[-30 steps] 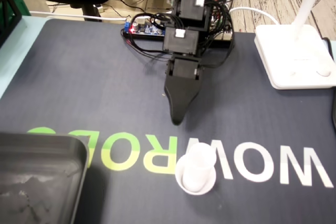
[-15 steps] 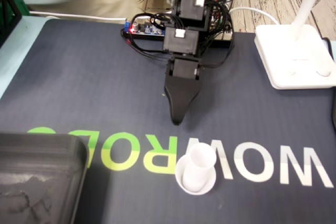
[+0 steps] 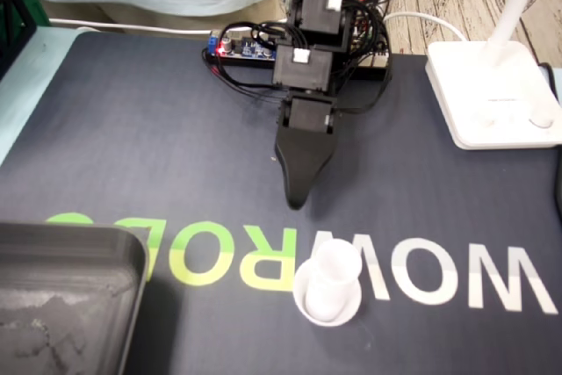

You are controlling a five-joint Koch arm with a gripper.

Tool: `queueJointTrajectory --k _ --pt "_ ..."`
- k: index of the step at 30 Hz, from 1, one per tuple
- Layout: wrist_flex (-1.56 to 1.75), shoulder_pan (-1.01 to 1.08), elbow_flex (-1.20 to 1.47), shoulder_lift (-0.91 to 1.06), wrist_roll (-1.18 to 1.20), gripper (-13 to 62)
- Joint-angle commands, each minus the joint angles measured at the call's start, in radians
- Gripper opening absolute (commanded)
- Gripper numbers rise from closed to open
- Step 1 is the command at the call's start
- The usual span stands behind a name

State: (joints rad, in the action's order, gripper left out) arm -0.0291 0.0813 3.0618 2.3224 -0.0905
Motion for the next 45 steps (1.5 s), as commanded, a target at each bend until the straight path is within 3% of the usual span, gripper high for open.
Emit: queueJointTrajectory --k 1,31,45 --pt "0.018 0.000 0.041 0.078 -0.002 33.9" --pt "0.054 -0.021 0.040 0.078 -0.003 33.5" --pt "0.063 -0.026 -0.160 0.078 -0.063 32.9"
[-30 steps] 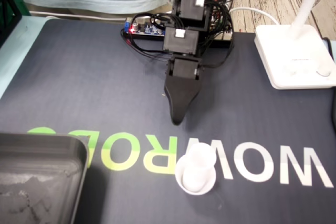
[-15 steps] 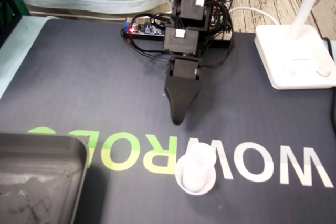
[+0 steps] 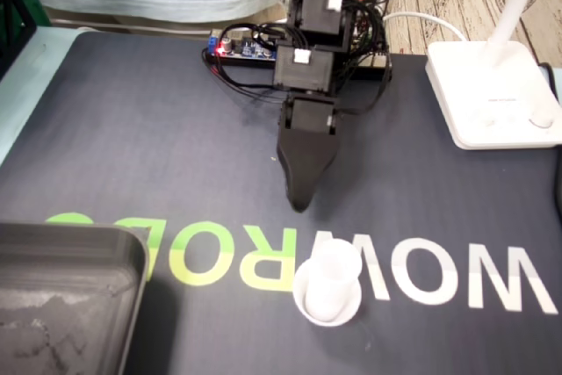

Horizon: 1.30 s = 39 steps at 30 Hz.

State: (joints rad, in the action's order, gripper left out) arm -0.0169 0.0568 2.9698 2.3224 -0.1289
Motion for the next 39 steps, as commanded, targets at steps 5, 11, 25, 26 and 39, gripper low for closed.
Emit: queueJointTrajectory --k 5,11,25,26,39 --pt "0.049 -0.002 -0.186 0.063 -0.089 32.8" --pt "0.071 0.000 -0.345 -0.020 -0.247 32.8" --pt "0.798 -0.077 -0.290 -0.221 -1.106 32.8" --pt "0.834 -0.087 -0.278 -0.235 -1.146 32.8" --pt "1.252 -0.097 -0.218 -0.601 -1.382 32.8"
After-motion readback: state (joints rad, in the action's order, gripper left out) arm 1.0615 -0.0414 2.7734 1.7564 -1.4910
